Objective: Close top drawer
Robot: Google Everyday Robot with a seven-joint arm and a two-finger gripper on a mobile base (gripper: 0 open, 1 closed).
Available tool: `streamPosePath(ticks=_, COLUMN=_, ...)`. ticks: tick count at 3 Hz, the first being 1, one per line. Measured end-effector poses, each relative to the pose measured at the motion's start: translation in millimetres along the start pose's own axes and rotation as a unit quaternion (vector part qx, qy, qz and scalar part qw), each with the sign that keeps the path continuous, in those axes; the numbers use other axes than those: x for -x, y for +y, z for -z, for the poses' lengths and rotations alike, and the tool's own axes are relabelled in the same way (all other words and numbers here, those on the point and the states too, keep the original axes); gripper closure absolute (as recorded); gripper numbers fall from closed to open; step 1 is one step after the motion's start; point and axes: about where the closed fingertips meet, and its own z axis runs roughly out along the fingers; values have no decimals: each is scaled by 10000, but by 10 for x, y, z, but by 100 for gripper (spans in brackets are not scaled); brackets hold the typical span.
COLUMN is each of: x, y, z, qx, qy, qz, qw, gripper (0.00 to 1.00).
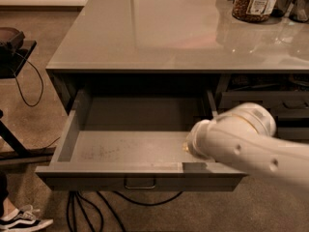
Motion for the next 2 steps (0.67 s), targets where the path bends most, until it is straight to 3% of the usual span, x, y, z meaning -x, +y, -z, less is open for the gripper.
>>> streamPosePath(ticks=1, x=-99, y=2, z=-84, qx=226, qy=496, qz=-109, qw=9985, gripper=100)
streamPosePath(ticks=2, x=-269, y=278, z=303, qx=-40, qy=935, qz=-1, qw=9956, gripper=100)
